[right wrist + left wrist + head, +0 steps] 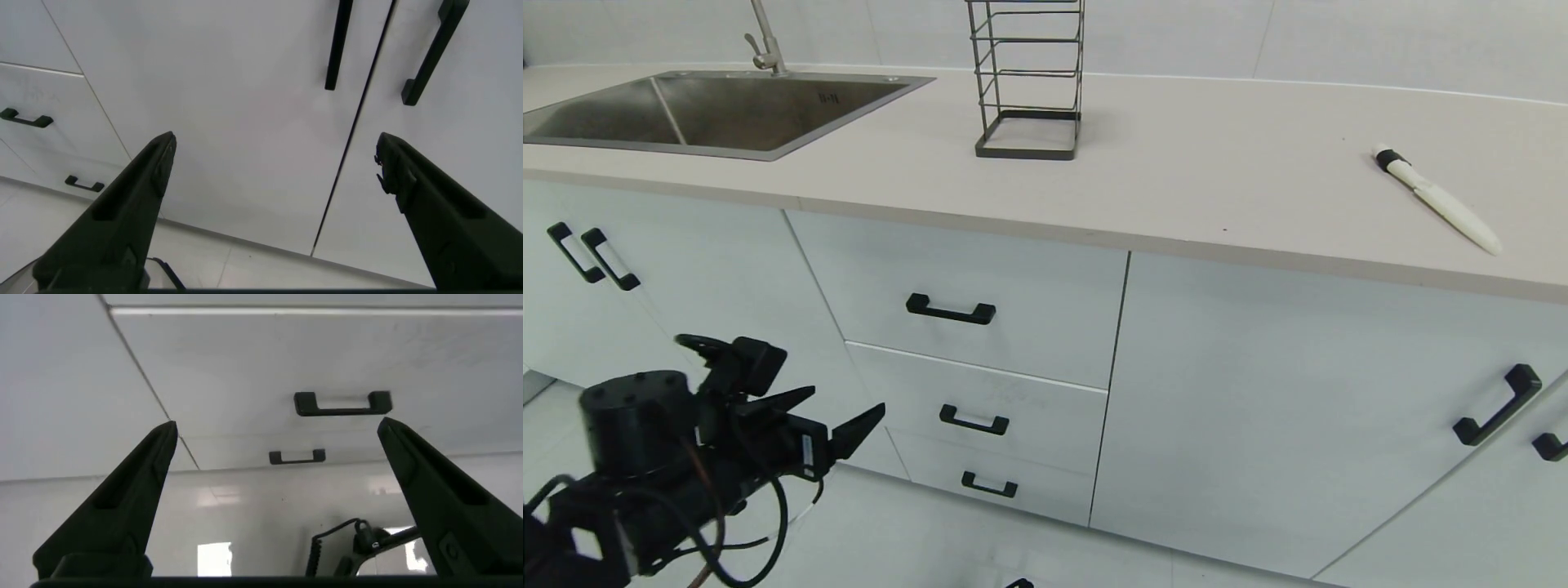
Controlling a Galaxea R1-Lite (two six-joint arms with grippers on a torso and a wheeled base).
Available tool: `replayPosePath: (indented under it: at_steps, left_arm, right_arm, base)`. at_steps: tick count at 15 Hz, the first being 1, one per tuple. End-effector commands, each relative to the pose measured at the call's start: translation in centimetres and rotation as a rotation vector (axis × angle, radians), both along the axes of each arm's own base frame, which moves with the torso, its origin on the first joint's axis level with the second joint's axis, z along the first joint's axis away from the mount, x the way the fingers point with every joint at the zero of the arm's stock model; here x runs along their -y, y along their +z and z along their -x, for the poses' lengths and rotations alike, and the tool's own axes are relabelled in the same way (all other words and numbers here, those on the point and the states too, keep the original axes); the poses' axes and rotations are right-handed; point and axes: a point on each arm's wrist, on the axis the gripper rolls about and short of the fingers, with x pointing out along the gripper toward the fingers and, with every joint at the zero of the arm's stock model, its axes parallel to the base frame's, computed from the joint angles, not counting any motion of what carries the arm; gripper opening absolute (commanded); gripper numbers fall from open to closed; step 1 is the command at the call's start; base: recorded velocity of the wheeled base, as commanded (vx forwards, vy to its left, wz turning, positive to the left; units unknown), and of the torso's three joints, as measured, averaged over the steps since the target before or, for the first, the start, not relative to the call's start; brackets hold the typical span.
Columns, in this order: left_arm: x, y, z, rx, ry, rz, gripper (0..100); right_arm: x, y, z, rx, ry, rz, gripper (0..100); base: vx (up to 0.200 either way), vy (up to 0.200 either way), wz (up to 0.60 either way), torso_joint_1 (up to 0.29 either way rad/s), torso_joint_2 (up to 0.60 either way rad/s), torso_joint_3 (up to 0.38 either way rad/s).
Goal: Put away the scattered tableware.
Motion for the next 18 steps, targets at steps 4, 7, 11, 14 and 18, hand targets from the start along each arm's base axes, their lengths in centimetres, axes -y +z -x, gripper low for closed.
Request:
replayPosePath:
  at_steps: [4,7,11,14,18]
  left_arm:
    - [-1.9,6.2,7.6,0.359,0.042,0.055,100]
    - [-2.2,8.5,12.1,0.531,0.035,0.072,100]
    - [-2.7,7.0,18.3,0.523,0.04,0.078,100]
    - [-3.0,2.3,23.1,0.403,0.056,0.063,100]
    - [-3.0,-0.2,23.3,0.28,0.115,0.052,100]
  right_arm:
    - [0.0,0.0,0.0,-0.001,0.001,-0.002,100]
    - [0.0,0.0,0.0,-0.001,0.001,-0.002,100]
    - [0.0,0.0,0.0,-0.001,0.001,-0.003,100]
    - [0.0,0.0,0.0,-0.001,0.001,-0.002,100]
    - [0.0,0.0,0.0,-0.001,0.001,-0.002,100]
  base:
    - [0.0,0.0,0.0,0.0,0.0,0.0]
    - [0.0,0.0,0.0,0.0,0.0,0.0]
    - [0.0,0.0,-0.15,0.002,0.0,0.002]
    - [0.0,0.0,-0.4,0.0,0.0,0.003]
    - [0.0,0.0,0.0,0.0,0.0,0.0]
